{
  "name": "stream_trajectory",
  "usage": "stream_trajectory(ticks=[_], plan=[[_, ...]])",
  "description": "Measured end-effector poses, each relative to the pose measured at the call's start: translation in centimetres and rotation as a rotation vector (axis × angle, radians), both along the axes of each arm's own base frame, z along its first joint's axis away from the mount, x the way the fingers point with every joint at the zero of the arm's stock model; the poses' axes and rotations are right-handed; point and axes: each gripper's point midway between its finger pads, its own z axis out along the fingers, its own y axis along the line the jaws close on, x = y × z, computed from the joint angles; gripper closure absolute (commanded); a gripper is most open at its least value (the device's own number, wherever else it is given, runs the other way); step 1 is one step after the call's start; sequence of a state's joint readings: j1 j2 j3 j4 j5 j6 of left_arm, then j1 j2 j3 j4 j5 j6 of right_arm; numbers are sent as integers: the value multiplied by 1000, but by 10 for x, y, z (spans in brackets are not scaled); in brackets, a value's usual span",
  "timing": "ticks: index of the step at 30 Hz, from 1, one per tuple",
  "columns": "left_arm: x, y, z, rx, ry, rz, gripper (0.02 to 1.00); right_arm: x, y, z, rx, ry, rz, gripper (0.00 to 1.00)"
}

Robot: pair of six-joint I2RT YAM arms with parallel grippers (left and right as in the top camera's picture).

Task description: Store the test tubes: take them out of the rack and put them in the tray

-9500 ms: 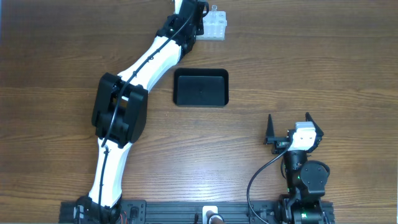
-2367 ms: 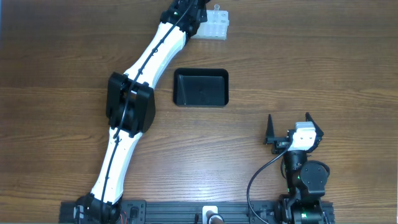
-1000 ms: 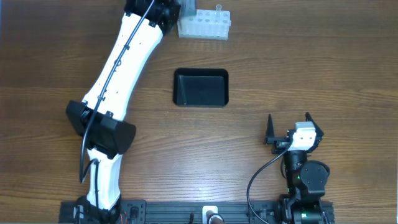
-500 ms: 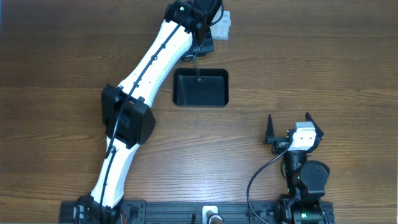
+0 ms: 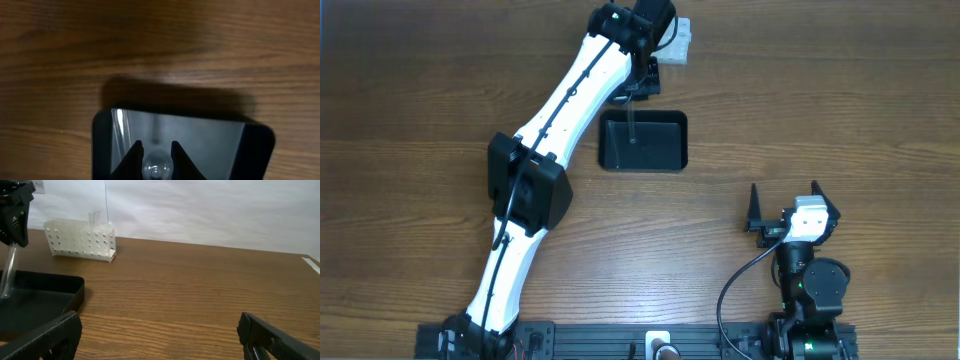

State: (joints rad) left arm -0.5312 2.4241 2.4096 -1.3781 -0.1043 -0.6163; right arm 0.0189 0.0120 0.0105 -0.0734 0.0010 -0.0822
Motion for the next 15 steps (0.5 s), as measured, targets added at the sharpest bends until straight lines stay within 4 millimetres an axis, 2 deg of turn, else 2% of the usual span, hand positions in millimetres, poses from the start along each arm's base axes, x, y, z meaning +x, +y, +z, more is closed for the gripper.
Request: stream_trajectory(ticks=[9,15], plan=[[-10,5,-5,33,42,-23,976,0,0,0,0,0,0,7],[-11,6,-27,59,86,-23,978,0,0,0,-1,0,0,7]])
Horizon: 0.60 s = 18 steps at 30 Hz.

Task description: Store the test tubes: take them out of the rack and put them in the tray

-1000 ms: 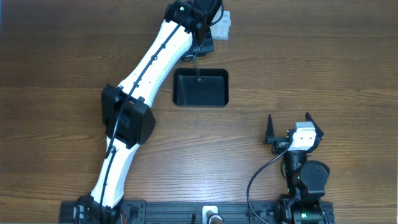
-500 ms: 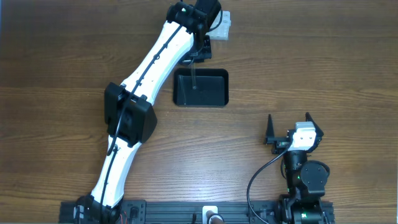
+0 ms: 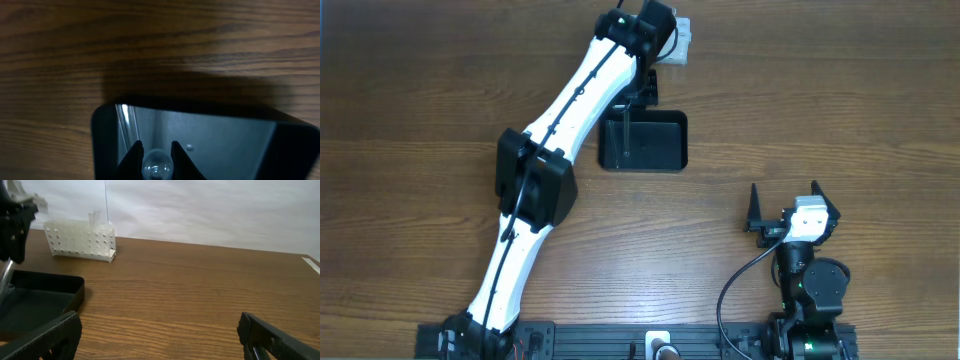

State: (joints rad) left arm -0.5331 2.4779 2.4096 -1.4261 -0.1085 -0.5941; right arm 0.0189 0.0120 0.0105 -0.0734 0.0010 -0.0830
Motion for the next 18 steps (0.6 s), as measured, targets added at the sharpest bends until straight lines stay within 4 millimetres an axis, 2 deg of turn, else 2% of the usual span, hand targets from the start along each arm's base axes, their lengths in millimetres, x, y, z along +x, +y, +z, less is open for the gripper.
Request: stream_trajectory(ticks=[4,18], plan=[[-1,1,-11,12,20,-1,978,0,0,0,1,0,0,7],[-2,0,-11,18,22,-26,978,0,0,0,0,0,0,7]])
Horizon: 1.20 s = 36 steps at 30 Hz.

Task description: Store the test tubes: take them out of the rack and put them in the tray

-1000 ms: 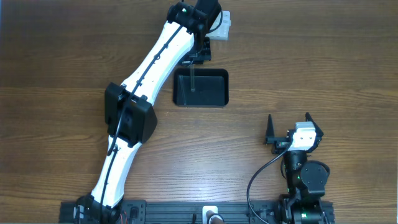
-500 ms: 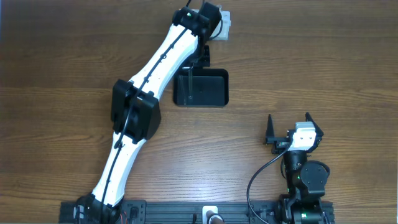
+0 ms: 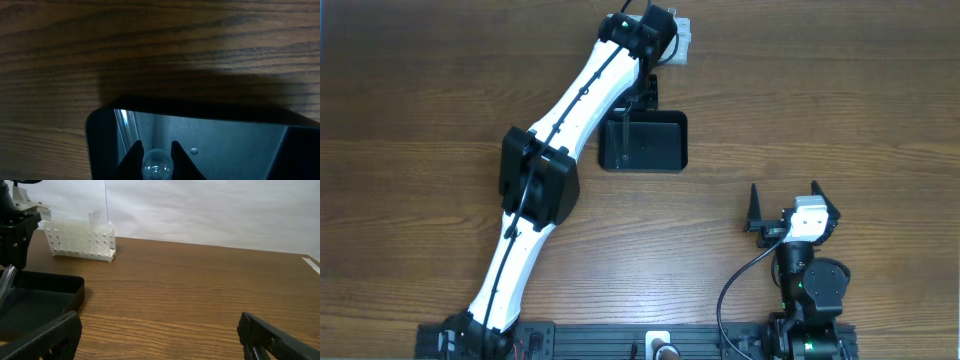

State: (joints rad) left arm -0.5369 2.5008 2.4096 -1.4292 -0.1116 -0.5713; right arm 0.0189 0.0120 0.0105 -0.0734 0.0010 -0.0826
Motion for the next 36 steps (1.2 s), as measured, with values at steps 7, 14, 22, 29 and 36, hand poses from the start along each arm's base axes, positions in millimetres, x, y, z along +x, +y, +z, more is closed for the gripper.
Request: stream_trajectory(ticks=[7,14,22,29,36], plan=[[-3,0,0,6,10,-5,976,0,0,0,0,0,0,9],[-6,0,0,11,18,-10,976,0,0,0,0,0,0,7],[-7,1,-10,23,37,-10,974,0,0,0,0,0,0,7],[-8,2,-22,36,60,-10,974,0,0,0,0,0,0,7],[-8,2,-22,36,59,-10,954,0,0,0,0,0,0,9]])
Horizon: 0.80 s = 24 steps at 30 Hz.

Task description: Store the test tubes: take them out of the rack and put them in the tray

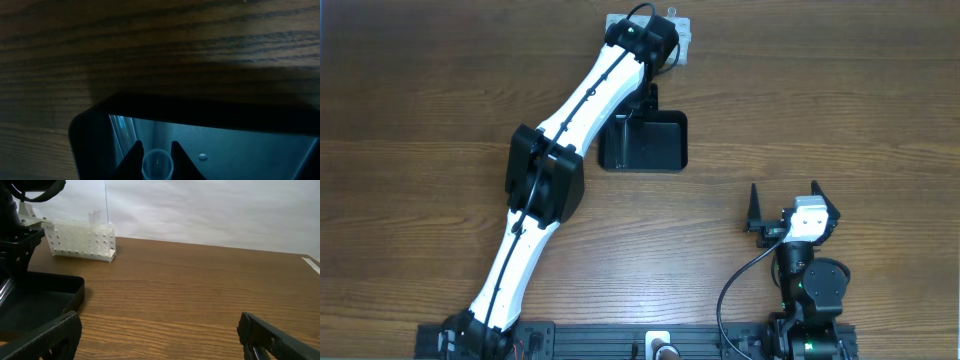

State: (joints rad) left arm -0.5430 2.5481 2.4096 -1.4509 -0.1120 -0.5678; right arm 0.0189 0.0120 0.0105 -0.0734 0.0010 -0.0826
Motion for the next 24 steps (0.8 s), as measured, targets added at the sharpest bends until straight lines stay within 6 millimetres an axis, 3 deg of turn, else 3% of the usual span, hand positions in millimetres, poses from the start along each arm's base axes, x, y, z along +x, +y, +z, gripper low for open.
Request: stream_trajectory(ticks=[11,16,24], plan=[[0,0,0,0,0,0,827,0,0,0,0,0,0,9],[1,-1,0,-2,-3,-3,680,0,0,0,0,0,0,9],[-2,-6,0,-2,-4,-16,647,0,0,0,0,0,0,9]])
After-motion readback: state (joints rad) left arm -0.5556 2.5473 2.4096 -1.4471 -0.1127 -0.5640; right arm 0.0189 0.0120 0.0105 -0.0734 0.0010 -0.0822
